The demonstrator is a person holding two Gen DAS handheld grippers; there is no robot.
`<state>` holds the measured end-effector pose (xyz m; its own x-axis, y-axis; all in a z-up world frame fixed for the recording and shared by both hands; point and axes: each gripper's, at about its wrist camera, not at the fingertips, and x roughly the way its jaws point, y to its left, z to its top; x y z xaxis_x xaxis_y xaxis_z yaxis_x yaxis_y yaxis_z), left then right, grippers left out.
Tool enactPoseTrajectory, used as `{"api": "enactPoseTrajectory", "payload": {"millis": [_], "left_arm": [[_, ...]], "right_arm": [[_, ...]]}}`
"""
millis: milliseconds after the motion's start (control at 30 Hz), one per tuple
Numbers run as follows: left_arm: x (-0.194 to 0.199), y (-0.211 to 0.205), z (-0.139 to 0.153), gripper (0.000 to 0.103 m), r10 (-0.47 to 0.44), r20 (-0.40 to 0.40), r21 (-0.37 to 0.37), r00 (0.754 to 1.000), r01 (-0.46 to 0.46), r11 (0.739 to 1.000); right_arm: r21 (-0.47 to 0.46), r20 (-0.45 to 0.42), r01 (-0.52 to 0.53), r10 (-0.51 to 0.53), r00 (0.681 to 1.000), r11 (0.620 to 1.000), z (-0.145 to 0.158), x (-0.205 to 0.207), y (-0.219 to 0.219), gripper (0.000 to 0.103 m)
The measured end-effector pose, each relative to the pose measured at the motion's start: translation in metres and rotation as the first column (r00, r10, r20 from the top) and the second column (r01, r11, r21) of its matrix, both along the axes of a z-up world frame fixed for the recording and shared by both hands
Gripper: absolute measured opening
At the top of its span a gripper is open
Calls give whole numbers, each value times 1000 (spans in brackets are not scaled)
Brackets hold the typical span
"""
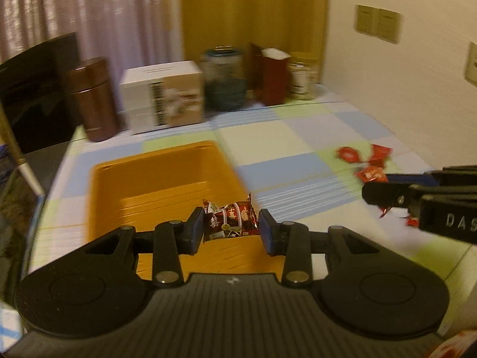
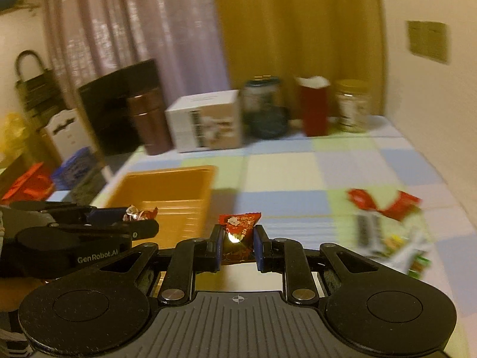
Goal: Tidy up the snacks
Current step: 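Carry both snacks over the orange tray and open both tools to drop them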
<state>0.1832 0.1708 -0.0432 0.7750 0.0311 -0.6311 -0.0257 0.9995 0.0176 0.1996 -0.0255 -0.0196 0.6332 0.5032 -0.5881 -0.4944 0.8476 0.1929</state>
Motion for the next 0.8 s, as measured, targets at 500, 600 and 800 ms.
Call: {"api": "enactPoseTrajectory", "payload": {"millis": [500, 600, 800], "left_arm": [[-12, 65, -28, 36, 92, -50, -9, 994, -93, 996], [-8, 69, -33, 36, 92, -56, -21, 994, -93, 995], [-7, 71, -37, 48, 101, -68, 3, 993, -101, 995]], "right_arm": [[37, -48, -110, 111, 993, 993, -41, 7, 83, 21], [37, -54, -116, 118, 992, 993, -45, 9, 89, 21], [90, -86, -118, 126, 988, 989, -52, 19, 94, 23]]}}
